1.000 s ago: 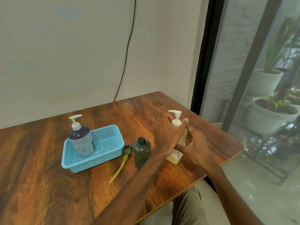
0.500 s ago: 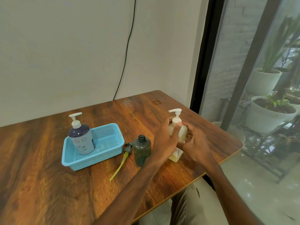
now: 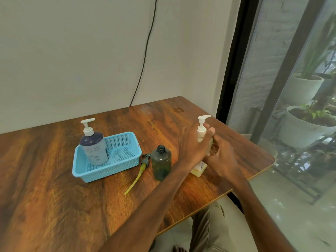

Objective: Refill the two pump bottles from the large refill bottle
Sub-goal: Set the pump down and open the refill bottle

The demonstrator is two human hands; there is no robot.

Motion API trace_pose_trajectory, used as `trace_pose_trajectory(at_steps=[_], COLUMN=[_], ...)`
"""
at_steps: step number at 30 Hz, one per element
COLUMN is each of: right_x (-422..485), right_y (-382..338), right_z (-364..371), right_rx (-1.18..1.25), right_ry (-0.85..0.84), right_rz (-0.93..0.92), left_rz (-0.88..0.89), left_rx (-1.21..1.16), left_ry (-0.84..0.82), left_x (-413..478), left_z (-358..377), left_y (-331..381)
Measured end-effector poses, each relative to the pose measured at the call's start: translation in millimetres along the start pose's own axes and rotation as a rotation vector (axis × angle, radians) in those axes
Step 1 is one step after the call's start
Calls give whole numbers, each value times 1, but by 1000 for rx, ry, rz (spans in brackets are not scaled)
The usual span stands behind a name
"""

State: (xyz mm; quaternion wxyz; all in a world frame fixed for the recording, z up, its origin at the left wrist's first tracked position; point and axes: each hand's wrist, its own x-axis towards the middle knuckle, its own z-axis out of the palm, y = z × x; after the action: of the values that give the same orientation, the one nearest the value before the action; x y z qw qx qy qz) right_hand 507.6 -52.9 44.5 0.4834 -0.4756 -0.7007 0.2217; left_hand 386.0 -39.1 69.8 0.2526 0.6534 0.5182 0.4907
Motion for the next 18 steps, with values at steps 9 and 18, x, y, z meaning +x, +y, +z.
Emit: trace_pose_trajectory(at_steps=[9, 18], right_x=[0, 0], right_y=[4, 5], right_z=[2, 2], right_rx=[11, 9], right_ry=[2, 1], right_rz=[50, 49], left_rz=[-94, 43], left_rx=[-158, 29], left_ry=[85, -18], left_x=[-7, -12], left_z=[-19, -19], left_y=[-4, -2])
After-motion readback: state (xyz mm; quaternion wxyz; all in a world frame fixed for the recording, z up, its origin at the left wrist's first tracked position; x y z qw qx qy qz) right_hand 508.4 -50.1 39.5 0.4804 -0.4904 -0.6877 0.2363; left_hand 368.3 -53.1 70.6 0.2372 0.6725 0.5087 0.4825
